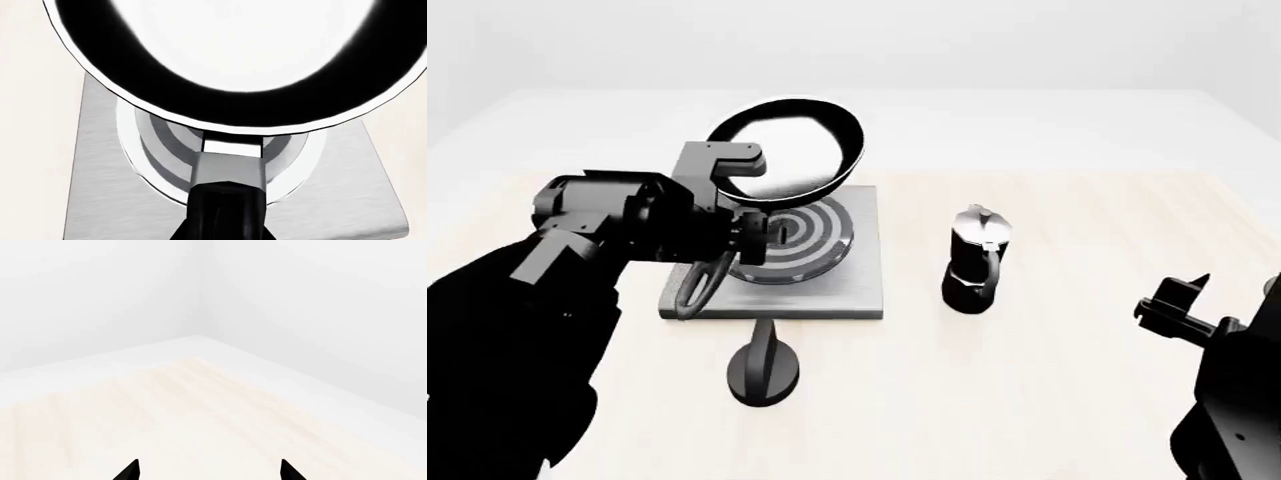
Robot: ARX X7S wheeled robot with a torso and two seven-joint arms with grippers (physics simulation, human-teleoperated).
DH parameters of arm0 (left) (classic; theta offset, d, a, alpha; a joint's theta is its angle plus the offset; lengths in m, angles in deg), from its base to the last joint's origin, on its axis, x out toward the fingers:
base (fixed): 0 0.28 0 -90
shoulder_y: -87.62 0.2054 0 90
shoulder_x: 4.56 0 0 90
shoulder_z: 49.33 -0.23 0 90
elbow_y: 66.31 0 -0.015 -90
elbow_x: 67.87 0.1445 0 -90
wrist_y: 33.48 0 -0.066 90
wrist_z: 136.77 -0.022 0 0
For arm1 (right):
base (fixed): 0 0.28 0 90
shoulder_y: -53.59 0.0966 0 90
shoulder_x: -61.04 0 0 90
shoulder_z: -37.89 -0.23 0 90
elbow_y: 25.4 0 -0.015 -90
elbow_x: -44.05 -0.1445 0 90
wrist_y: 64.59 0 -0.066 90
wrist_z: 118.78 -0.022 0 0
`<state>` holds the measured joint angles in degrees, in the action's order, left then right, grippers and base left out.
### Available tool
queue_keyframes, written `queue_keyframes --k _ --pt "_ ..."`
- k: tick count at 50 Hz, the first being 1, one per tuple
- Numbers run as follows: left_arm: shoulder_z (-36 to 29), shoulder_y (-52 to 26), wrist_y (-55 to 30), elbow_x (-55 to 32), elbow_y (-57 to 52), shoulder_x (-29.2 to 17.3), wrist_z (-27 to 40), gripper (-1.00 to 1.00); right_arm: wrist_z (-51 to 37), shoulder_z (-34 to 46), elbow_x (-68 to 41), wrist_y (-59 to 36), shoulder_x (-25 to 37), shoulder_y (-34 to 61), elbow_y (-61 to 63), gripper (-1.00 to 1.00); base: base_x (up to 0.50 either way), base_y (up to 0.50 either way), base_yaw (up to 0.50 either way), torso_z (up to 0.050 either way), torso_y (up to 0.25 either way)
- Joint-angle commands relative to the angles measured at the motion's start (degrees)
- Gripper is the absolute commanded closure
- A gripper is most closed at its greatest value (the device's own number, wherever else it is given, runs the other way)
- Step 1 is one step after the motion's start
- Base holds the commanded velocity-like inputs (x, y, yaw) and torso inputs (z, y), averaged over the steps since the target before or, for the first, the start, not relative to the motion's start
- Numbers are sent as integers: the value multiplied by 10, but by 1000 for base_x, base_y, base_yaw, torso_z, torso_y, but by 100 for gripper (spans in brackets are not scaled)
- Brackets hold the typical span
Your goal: Turn on the stove and put the frying pan on it.
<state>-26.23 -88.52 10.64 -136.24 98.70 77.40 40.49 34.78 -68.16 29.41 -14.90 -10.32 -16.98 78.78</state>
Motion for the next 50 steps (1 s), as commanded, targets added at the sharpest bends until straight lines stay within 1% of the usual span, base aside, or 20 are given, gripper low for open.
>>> queue_keyframes --k 1,15,22,25,28,30,36,42,50 --pt "93 2 -31 83 -1 8 -5 100 0 1 -1 4 0 -1 -5 -100 0 0 0 0 0" --pt "191 12 -93 215 -1 16 -11 100 -1 2 -4 2 2 2 -4 -100 0 0 0 0 1" --pt "232 21 -96 262 -1 21 -19 100 -2 2 -4 5 1 0 -6 -100 0 0 0 0 1" --pt "240 28 -101 260 -15 20 -11 100 -3 3 -5 4 1 0 -4 -100 0 0 -1 0 0" --pt "260 58 -136 236 -95 -5 35 100 -2 3 -5 5 1 0 -5 -100 0 0 0 0 3" --pt "267 69 -146 229 -119 -13 52 100 -3 3 -5 5 1 -1 -5 -100 0 0 -1 0 0" --pt "269 79 -140 228 -115 -9 57 100 -3 3 -6 8 1 -2 -8 -100 0 0 0 0 0" --pt "275 89 -153 221 -136 -14 75 100 -2 4 -5 14 1 -3 -14 -100 0 0 0 2 2" --pt "276 90 -150 221 -134 -14 75 100 -3 5 -6 13 2 -3 -13 -100 0 0 0 0 1"
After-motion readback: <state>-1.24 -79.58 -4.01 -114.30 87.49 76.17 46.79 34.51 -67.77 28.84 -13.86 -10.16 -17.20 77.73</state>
